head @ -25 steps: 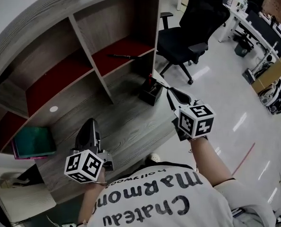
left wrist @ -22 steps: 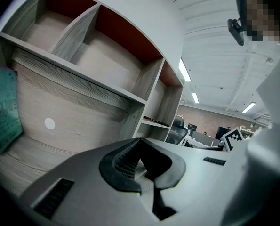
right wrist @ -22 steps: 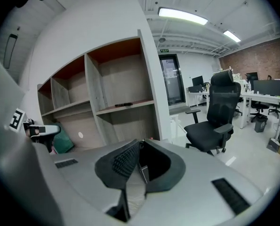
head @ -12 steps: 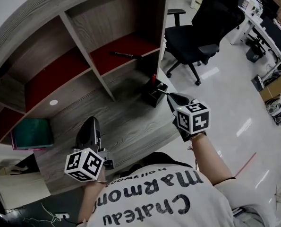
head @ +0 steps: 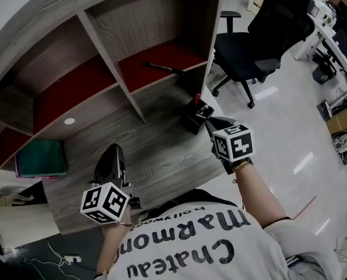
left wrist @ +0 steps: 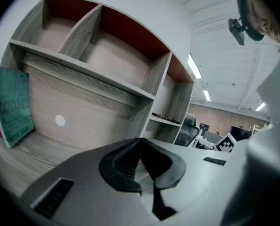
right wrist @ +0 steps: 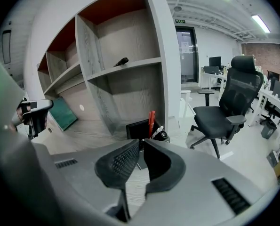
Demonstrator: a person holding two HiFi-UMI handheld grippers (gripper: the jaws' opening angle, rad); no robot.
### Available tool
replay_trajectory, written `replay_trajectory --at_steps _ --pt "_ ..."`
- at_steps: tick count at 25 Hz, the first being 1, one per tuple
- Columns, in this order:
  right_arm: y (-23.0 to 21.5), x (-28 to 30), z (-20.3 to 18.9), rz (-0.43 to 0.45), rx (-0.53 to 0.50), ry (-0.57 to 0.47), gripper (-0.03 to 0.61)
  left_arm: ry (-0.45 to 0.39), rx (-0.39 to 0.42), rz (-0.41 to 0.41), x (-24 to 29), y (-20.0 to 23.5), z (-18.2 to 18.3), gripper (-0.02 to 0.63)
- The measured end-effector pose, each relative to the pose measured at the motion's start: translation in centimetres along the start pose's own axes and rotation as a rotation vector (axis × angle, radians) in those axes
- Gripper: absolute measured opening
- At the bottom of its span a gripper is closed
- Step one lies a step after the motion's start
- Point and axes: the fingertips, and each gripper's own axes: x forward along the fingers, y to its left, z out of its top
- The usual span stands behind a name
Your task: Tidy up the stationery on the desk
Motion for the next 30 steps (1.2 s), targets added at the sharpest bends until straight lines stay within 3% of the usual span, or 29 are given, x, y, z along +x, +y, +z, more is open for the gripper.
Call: replay_trajectory --at_steps 13,30 --pt "0.4 2.2 1.0 0.010 -0.033 0.010 0.044 -0.004 -0.006 0.044 -0.2 1.2 0.3 0.015" --pt "-0.2 2.3 0.1 -0.048 -0.023 0.031 0.051 0.001 -0.021 0.042 -0.8 2.1 -0.3 0.015"
